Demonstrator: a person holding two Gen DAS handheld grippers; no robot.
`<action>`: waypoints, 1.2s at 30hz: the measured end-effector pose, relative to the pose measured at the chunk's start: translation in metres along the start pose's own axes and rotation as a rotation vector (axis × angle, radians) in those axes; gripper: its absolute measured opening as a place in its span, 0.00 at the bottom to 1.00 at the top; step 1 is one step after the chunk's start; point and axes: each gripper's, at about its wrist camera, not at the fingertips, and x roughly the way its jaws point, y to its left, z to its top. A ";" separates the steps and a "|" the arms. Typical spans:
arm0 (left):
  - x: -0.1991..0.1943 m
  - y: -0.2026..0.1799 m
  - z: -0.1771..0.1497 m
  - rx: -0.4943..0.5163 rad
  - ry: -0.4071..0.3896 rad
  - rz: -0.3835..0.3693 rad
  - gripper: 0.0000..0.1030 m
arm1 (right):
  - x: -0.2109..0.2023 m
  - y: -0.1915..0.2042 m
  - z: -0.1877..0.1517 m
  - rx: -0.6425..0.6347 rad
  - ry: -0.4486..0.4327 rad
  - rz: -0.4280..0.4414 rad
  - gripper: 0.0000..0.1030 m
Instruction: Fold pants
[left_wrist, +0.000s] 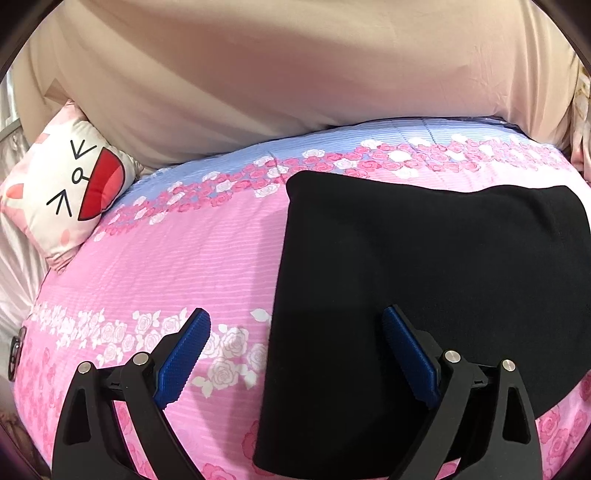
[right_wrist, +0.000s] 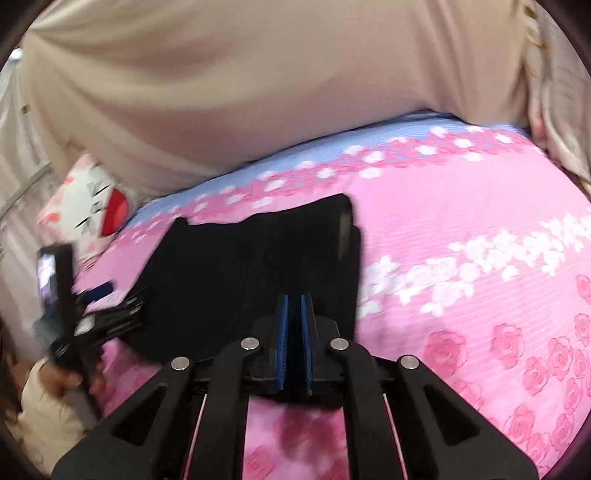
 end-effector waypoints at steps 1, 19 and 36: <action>-0.001 -0.001 0.000 -0.001 0.000 0.004 0.90 | 0.008 -0.003 -0.007 -0.018 0.038 -0.034 0.06; -0.012 0.058 -0.009 -0.222 0.095 -0.271 0.89 | -0.019 -0.063 -0.029 0.252 0.001 0.091 0.57; 0.009 0.024 -0.014 -0.224 0.236 -0.432 0.63 | 0.023 -0.048 -0.032 0.324 0.074 0.209 0.39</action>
